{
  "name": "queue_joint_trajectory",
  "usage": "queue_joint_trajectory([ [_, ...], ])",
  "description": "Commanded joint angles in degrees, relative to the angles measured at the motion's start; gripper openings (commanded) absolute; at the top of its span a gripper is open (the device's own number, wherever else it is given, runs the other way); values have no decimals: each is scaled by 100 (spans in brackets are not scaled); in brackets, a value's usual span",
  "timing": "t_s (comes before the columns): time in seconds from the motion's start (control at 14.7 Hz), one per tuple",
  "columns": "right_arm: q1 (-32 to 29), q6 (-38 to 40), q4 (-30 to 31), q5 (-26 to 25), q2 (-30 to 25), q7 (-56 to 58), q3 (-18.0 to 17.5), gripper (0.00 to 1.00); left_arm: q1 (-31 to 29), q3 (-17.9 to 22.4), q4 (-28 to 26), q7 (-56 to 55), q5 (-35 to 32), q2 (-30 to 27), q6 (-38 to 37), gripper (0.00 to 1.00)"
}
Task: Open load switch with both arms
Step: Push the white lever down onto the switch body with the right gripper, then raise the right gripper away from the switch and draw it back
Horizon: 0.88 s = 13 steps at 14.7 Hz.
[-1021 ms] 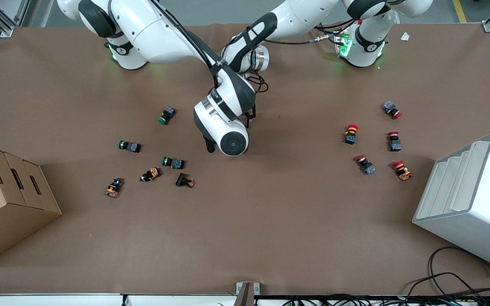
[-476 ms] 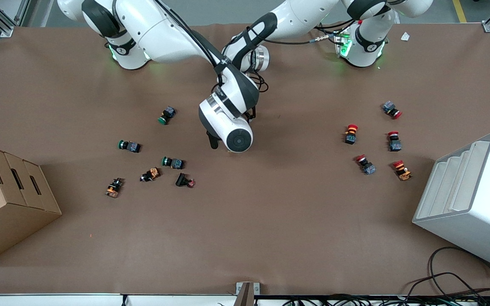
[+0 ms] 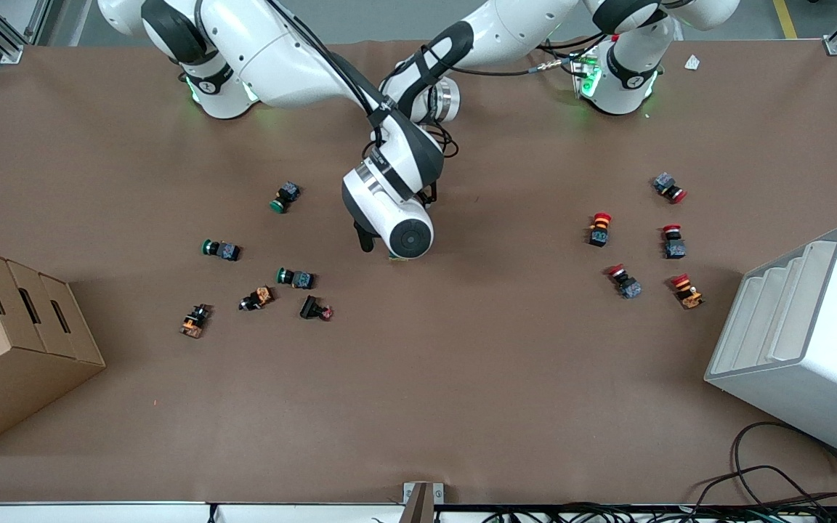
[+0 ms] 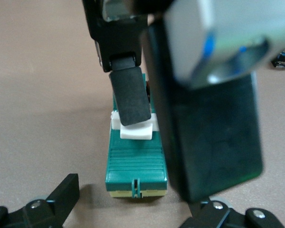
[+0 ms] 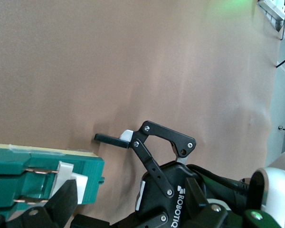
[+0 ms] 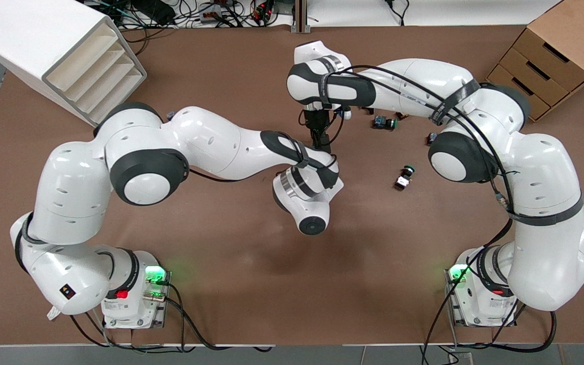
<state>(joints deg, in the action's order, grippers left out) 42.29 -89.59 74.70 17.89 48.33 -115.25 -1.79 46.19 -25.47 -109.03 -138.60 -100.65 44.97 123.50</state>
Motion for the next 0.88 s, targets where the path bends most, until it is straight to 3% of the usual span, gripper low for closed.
queue_joint_trajectory([
  [0.0,60,-173,159,65,-8,11,3,100,48,34,-5,-98,-104,91,-28,99],
  [0.61,-125,-103,28,30,-174,117,56,100,21,25,4,-80,-95,12,-28,99],
  [0.82,-335,-94,-305,-372,-253,677,135,100,21,7,4,-80,-60,-23,-141,99],
])
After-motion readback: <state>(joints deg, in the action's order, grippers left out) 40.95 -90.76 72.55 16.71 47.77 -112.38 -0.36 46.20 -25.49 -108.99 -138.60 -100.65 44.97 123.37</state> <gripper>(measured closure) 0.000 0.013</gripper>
